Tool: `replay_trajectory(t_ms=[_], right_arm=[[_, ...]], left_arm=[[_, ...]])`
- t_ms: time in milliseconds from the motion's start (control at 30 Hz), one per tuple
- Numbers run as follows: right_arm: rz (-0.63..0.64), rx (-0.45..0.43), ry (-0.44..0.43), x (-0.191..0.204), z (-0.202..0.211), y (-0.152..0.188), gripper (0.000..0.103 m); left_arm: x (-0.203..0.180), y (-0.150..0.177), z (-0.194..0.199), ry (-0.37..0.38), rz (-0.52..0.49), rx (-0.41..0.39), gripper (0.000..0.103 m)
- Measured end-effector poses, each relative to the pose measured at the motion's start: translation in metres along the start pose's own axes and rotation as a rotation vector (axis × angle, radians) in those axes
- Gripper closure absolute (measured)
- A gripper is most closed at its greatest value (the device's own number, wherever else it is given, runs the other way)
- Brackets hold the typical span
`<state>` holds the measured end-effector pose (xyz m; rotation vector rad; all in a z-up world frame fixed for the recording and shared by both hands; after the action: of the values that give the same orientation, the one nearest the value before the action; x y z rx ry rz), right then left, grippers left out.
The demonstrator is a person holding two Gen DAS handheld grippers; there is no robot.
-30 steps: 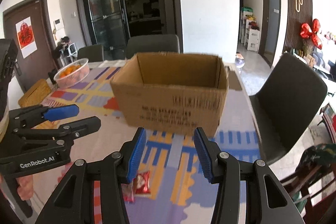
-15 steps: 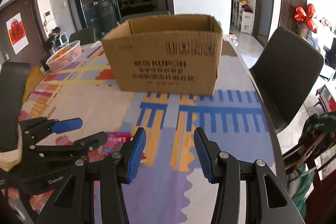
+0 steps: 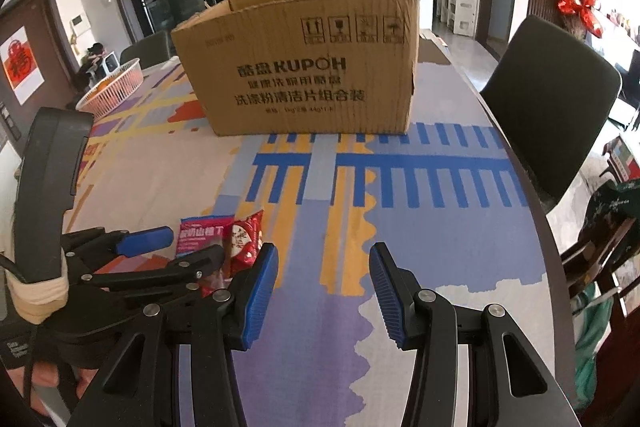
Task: Organize snacks
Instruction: 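Grasp the red hawthorn bag with the left tool while the right tool grasps the red-white packet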
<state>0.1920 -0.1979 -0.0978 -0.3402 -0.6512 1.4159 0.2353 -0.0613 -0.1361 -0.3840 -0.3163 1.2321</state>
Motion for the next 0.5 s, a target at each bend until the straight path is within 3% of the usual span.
replay_trajectory(t_ms=[267, 500], right_arm=[[-0.009, 0.017, 0.001, -0.0024, -0.0054, 0.0026, 0.054], [0.012, 0.033, -0.002, 0.005, -0.0095, 0.0069, 0.054]], left_arm=[[0.0016, 0.0048, -0.0028, -0.019, -0.013, -0.002, 0.049], [0.0032, 0.0058, -0.0051, -0.025, -0.037, -0.022, 0.061]])
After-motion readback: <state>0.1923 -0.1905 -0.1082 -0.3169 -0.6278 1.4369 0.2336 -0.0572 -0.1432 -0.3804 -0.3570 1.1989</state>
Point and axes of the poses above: each gripper's, at about its wrist camera, not at the fingertips, and z roughly against the way its jaws point, x to its left, y to its underside, the point moved 1 cm from there along -z, roughly the way its jaws point, and after that the axes turned 10 degrees about -z, right-handed, at the moved point
